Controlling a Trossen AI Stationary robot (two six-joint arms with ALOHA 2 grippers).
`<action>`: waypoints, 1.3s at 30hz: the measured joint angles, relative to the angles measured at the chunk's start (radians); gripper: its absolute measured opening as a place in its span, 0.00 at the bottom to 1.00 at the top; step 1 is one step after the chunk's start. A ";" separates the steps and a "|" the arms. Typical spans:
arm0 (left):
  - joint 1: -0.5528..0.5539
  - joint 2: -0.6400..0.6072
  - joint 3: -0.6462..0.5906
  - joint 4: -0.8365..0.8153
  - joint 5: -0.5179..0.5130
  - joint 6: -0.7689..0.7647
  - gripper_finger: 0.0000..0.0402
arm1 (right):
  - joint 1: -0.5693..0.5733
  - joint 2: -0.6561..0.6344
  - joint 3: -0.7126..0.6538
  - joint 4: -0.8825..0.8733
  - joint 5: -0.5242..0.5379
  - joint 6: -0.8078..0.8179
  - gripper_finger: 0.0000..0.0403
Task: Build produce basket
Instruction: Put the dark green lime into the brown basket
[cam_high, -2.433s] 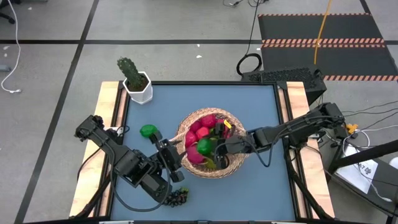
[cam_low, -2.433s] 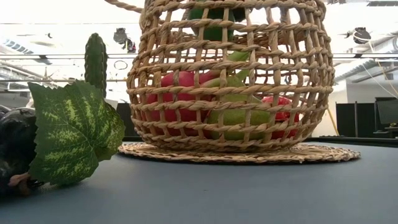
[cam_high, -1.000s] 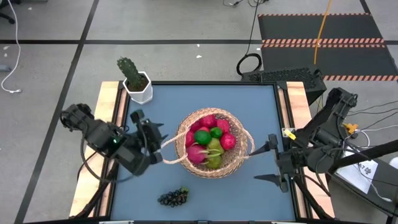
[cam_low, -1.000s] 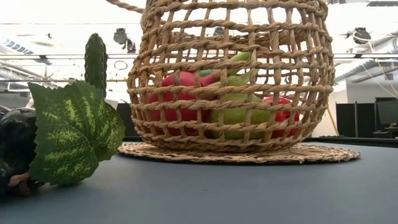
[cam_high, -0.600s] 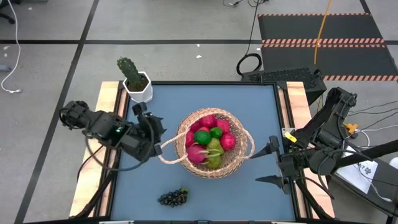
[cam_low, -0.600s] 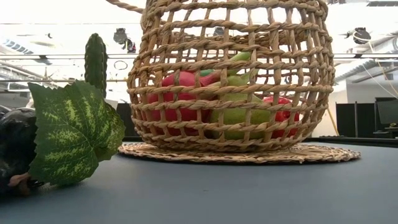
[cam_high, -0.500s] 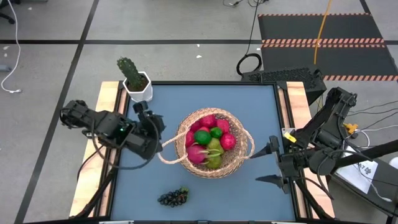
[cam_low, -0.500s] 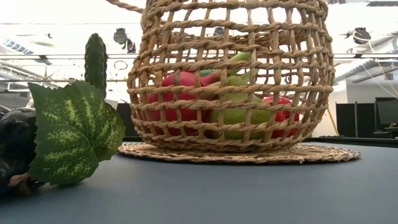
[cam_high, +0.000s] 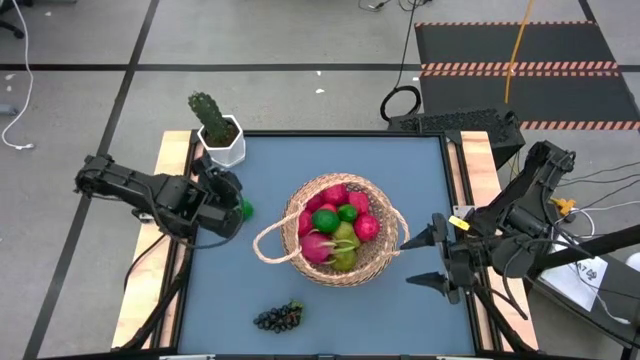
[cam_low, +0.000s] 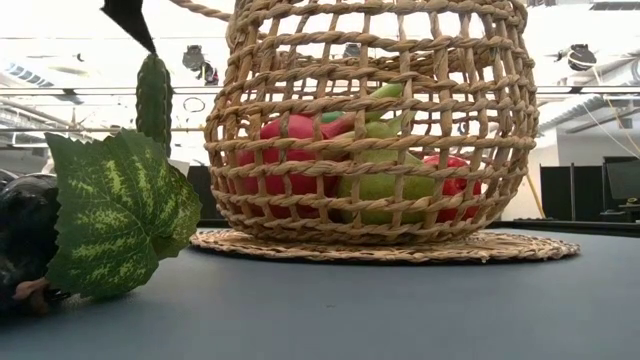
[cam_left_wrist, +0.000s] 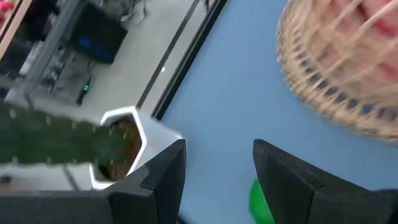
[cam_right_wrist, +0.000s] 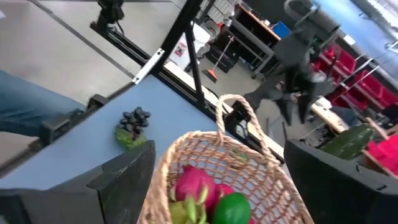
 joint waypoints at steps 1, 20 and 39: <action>0.008 -0.006 -0.028 -0.001 0.001 -0.005 0.47 | -0.007 0.000 0.000 0.003 0.000 -0.012 0.86; 0.071 0.017 -0.392 0.256 0.415 0.223 0.58 | -0.075 0.000 0.001 0.004 -0.005 -0.014 0.86; 0.177 0.018 -0.505 0.329 0.419 0.252 0.96 | -0.076 0.000 0.001 0.004 -0.005 -0.031 0.86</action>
